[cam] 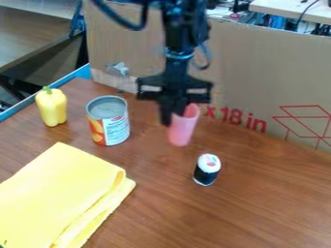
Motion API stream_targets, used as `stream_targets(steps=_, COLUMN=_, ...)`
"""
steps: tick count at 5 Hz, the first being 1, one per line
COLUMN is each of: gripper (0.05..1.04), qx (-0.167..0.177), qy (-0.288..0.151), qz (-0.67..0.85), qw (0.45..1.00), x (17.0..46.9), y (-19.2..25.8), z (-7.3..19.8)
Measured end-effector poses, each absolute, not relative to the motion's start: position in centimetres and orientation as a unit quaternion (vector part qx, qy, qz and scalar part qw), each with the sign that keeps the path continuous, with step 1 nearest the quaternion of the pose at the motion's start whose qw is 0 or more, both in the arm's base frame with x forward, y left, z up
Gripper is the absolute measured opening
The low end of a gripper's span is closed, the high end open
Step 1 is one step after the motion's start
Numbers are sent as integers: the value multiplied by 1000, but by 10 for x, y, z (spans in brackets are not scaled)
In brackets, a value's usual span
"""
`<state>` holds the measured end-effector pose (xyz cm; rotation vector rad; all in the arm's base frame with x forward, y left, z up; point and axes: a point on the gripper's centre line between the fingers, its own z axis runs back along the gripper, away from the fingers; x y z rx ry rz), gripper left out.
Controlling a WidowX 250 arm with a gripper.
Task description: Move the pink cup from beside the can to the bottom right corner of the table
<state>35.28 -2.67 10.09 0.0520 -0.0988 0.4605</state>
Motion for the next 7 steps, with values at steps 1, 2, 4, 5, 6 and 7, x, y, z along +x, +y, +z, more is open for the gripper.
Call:
stream_targets(steps=1, gripper=108, qx=-4, qy=-40, qz=170, qw=985, x=358, y=-67, z=132)
stream_targets(steps=2, gripper=108, qx=-12, qy=26, qz=86, qw=996, x=347, y=-118, z=122)
stream_targets(steps=4, gripper=108, qx=-7, qy=100, qz=-49, qw=994, x=300, y=-207, z=78)
stream_targets(steps=5, gripper=108, qx=1, qy=108, qz=-66, qw=992, x=293, y=-213, z=70)
stream_targets(steps=6, gripper=108, qx=0, qy=100, qz=-77, qw=992, x=292, y=-211, z=58)
stream_targets(steps=7, gripper=108, qx=-3, qy=84, qz=-97, qw=992, x=293, y=-208, z=50)
